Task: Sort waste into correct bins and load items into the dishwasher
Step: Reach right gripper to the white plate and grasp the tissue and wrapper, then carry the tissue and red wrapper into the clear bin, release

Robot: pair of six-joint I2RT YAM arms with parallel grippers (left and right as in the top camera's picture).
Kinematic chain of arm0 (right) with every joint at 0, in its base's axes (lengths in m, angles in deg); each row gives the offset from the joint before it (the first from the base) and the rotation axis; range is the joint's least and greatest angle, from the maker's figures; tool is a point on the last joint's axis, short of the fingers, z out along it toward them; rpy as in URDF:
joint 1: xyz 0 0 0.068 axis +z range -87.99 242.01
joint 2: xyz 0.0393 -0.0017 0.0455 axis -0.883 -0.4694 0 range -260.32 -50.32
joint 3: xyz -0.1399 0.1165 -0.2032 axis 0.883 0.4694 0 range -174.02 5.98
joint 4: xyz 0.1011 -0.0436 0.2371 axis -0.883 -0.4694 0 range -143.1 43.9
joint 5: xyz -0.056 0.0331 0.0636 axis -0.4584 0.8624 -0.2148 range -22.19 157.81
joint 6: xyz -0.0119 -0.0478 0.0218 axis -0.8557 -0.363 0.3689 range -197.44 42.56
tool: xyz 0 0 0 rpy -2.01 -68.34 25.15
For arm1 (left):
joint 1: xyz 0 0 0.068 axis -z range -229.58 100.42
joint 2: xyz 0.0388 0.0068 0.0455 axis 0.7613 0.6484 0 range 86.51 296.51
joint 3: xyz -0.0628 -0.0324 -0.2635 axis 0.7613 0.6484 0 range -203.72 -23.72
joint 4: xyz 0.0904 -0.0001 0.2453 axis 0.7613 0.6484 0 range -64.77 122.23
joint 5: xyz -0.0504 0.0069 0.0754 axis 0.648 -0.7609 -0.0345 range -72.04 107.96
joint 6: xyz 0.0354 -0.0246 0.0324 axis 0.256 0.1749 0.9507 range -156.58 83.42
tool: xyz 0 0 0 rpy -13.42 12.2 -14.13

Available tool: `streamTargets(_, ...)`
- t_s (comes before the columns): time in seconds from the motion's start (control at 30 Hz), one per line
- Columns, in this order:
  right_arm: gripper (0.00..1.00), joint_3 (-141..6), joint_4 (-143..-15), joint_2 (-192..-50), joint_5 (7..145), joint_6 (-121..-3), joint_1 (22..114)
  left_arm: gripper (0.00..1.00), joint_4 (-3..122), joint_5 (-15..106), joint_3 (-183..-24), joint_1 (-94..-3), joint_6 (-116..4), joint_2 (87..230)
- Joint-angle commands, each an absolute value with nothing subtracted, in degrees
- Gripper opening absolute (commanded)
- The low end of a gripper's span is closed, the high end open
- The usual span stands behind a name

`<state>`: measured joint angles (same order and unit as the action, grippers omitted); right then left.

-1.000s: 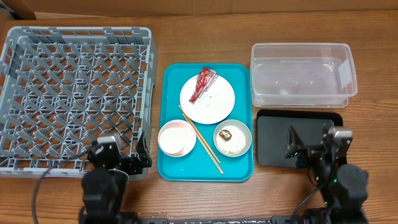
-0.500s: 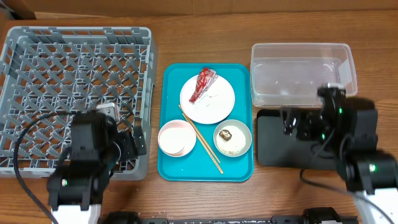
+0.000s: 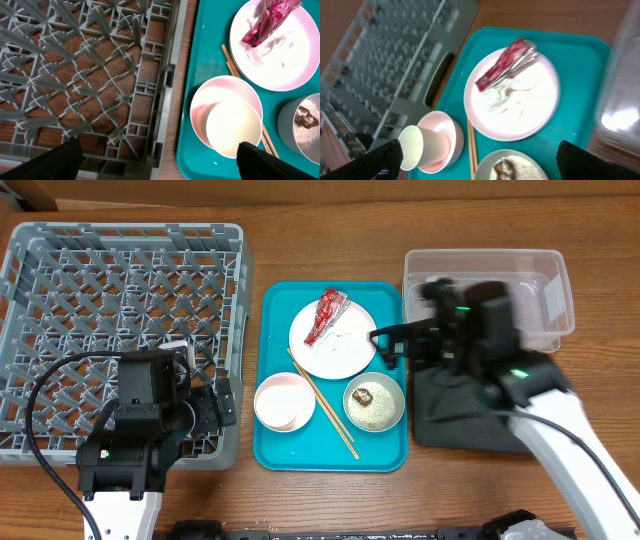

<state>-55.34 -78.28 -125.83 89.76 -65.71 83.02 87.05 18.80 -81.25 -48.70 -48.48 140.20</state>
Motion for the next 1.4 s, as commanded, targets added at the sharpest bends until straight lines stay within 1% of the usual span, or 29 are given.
streamTargets(0.0,1.00,-60.80,-78.04,-131.34,80.08,-64.20,89.49,1.00,86.66,18.82,-83.02,-48.46,-48.83,140.02)
streamTargets(0.1,0.99,-62.77,-76.73,-137.74,74.05,-60.86,93.43,1.00,86.46,18.82,-83.02,-48.43,-48.83,140.02)
streamTargets(0.23,0.99,-62.77,-73.45,-144.76,70.81,-57.36,96.16,1.00,86.48,18.82,-83.02,-48.43,-48.83,140.02)
streamTargets(0.4,0.86,-62.77,-67.86,-153.15,70.53,-54.32,98.02,1.00,86.51,18.84,-83.02,-48.43,-48.83,140.02)
streamTargets(0.53,0.84,-62.77,-64.56,-157.65,66.36,-50.08,98.72,1.00,86.55,18.86,-83.02,-48.43,-48.83,140.02)
streamTargets(0.67,0.76,-62.77,-63.38,-160.91,63.84,-47.13,98.69,1.00,86.79,18.89,-83.02,-48.43,-48.83,140.02)
streamTargets(0.7,0.73,-62.77,-62.94,-161.67,64.02,-47.13,98.69,1.00,86.83,18.95,-83.02,-48.43,-48.83,140.02)
streamTargets(0.8,0.51,-62.77,-61.96,-162.96,63.99,-47.13,98.69,1.00,86.83,19.04,-83.02,-48.43,-48.83,140.02)
streamTargets(0.83,0.41,-62.77,-61.67,-162.99,63.99,-47.13,98.69,1.00,86.83,19.04,-83.02,-48.43,-48.83,140.02)
streamTargets(0.9,0.25,-62.79,-61.39,-162.92,63.99,-47.16,98.69,1.00,86.86,19.04,-83.02,-48.43,-48.83,140.02)
streamTargets(0.97,0.12,-62.81,-61.74,-162.26,63.99,-47.18,98.69,1.00,86.94,19.06,-83.02,-48.43,-48.85,140.02)
streamTargets(1.0,0.07,-62.90,-62.26,-161.67,63.99,-47.16,98.65,1.00,86.96,19.06,-83.02,-48.43,-48.83,140.02)
streamTargets(1.03,0.04,-63.43,-63.94,-160.12,63.73,-47.20,98.17,1.00,86.94,19.04,-83.02,-48.43,-48.83,140.02)
streamTargets(1.2,0.04,-67.01,-71.29,-151.25,59.27,-47.70,94.59,1.00,86.92,19.04,-83.02,-48.43,-48.83,140.02)
streamTargets(1.37,0.04,-68.69,-77.06,-142.59,57.63,-50.67,89.47,1.00,86.88,19.02,-83.02,-48.43,-48.83,140.02)
